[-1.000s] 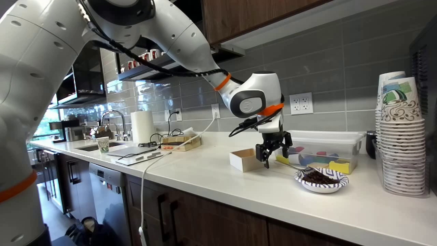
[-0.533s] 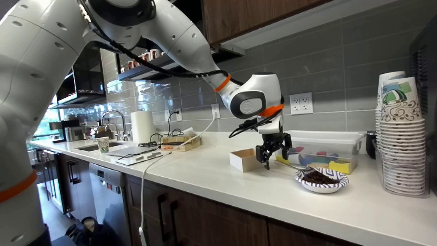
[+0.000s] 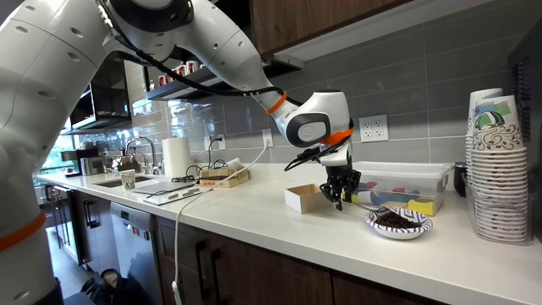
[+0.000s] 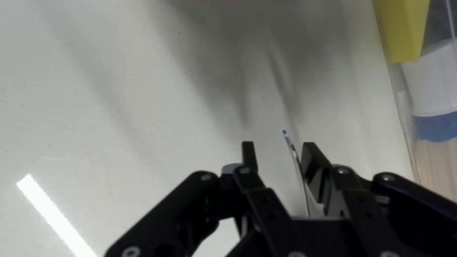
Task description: Use the cake spatula to stir the contents in the black and white bowl.
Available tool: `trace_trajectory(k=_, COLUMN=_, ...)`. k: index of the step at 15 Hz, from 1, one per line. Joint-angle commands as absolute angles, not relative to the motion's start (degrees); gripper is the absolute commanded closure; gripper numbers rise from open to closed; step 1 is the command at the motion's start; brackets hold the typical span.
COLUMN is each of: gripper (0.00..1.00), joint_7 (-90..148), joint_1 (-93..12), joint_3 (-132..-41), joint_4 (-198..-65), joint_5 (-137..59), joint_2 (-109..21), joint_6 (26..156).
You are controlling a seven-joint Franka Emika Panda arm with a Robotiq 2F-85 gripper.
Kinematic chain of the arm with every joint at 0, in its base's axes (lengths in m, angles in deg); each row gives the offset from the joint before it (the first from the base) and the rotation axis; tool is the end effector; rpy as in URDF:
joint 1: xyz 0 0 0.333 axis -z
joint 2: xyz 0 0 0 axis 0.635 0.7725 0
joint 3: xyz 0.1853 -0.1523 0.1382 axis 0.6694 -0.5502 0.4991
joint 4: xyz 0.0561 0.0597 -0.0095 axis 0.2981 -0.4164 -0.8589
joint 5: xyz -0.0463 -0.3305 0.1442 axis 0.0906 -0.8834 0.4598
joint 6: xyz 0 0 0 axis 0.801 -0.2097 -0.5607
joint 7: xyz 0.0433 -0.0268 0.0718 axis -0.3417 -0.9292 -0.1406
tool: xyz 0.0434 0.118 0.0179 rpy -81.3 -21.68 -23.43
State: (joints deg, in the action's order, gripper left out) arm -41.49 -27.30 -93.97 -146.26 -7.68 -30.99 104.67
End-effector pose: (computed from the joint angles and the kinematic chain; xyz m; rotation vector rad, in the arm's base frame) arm 0.5720 -0.2487 0.2357 -1.4387 2.4577 -0.1614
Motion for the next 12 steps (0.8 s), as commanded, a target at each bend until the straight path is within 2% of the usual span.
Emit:
trace_trajectory(k=1, gripper=0.94, joint_7=-43.1, joint_1=-27.7, joint_3=-94.4, joint_4=-146.5, joint_5=-9.1, joint_2=-31.2, joint_6=104.5)
trace_trajectory(k=3, gripper=1.0, joint_7=-43.0, joint_1=-27.7, joint_3=-94.3, joint_4=-146.7, joint_5=-9.0, joint_2=-31.5, joint_6=104.6)
trace_trajectory(k=12, gripper=0.99, joint_7=-41.2, joint_1=-27.4, joint_3=-94.1, joint_4=-150.6, joint_5=-7.9, joint_2=-36.9, joint_6=107.2)
